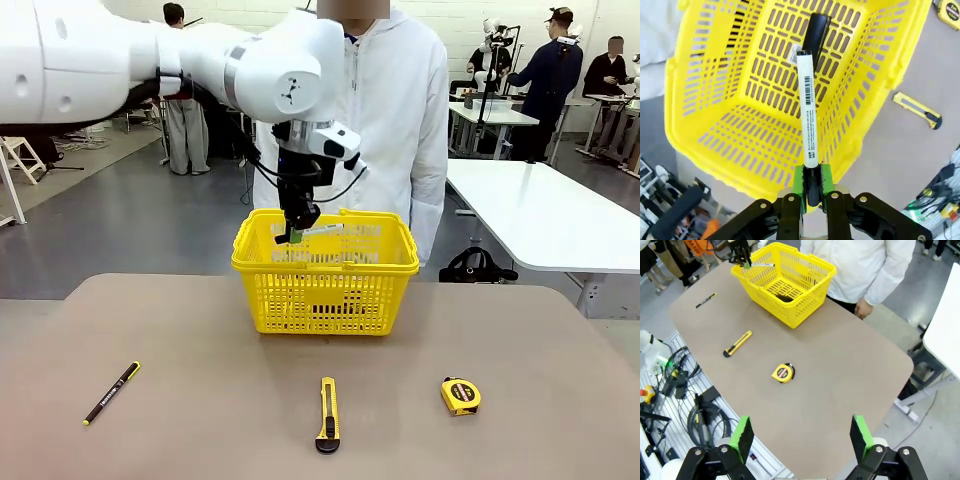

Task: Place the items the person wants into the basket.
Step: Pick up the item the person points to and place it in the Market Basket.

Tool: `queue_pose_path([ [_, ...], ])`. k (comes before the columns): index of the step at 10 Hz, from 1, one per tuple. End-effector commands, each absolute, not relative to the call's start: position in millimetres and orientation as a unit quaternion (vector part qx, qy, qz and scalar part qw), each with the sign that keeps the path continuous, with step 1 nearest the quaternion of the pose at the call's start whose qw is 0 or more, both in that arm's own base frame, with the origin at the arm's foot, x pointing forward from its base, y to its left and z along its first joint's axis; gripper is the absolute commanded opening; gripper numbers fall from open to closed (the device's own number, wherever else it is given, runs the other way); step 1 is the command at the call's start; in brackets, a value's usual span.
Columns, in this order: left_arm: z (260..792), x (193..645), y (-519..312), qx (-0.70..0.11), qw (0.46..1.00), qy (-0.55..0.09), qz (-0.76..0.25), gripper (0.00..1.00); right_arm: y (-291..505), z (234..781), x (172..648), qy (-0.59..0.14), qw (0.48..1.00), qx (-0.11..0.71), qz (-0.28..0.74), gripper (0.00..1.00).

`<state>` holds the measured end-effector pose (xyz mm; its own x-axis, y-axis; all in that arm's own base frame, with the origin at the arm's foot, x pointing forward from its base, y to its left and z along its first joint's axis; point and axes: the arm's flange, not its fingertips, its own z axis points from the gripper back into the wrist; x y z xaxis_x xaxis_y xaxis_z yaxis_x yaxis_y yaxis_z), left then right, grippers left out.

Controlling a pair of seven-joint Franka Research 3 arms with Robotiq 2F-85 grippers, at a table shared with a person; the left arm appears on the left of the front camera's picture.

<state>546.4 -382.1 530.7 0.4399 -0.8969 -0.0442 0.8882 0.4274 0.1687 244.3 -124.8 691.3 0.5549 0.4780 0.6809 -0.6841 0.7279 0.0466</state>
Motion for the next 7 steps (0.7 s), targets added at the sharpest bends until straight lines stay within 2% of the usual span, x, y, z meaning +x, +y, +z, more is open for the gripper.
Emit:
queue_pose_path([
  [1,517.8,560.8,-377.7,0.091,0.833,-0.019,-0.546,0.16,-124.1,689.0,244.7,-0.334,0.862,0.164,0.343,1.00],
  [3,506.3,563.0,-379.4,0.090,0.827,0.002,-0.555,0.16,-124.1,689.0,244.7,-0.334,0.862,0.164,0.343,1.00],
  [7,506.2,558.0,-379.1,0.083,0.837,-0.010,-0.540,0.16,-124.1,689.0,244.7,-0.334,0.862,0.164,0.343,1.00],
])
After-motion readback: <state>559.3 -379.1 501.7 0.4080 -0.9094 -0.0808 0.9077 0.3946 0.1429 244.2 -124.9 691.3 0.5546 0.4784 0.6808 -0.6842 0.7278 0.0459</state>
